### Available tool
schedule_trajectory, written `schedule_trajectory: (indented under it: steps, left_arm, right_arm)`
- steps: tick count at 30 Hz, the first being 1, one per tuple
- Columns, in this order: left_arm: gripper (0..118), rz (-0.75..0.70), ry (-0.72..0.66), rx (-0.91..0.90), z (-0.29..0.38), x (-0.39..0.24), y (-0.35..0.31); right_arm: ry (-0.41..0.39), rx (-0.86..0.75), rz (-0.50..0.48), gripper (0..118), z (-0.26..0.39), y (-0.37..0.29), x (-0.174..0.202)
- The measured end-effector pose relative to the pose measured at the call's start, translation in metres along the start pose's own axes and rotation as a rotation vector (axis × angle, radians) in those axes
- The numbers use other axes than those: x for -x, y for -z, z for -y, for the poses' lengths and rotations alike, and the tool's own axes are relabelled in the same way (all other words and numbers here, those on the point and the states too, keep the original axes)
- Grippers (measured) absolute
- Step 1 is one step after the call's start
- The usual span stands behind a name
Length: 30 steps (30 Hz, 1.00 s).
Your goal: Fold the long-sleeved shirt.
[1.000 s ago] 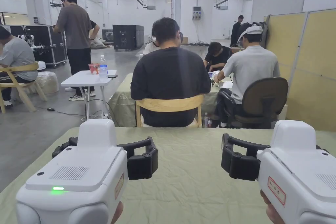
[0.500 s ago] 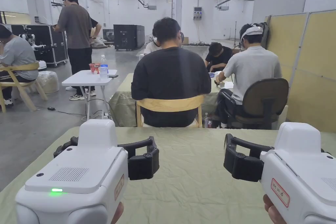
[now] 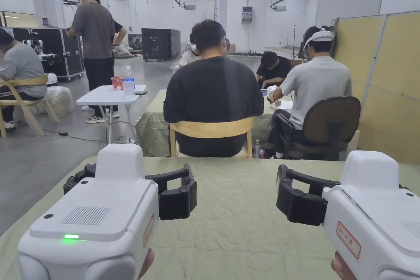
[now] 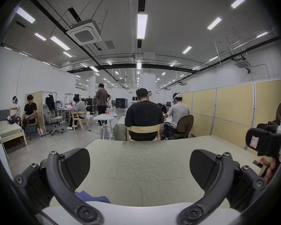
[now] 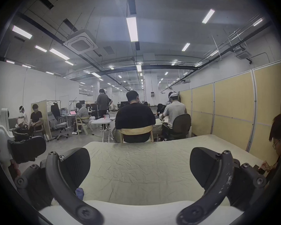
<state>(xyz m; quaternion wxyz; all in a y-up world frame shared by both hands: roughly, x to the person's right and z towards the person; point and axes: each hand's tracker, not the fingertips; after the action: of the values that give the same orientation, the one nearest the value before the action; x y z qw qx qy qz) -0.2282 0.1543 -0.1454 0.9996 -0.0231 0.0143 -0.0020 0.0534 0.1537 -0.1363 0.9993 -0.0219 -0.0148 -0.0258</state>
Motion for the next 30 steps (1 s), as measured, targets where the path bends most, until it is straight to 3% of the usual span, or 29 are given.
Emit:
schedule_trajectory:
  steps: [30]
  left_arm:
    - [118, 0.007, -0.003, -0.006, 0.0017, -0.0008, 0.0020]
  right_arm:
    - [-0.009, 0.006, -0.002, 118, 0.0032, 0.0024, 0.0018]
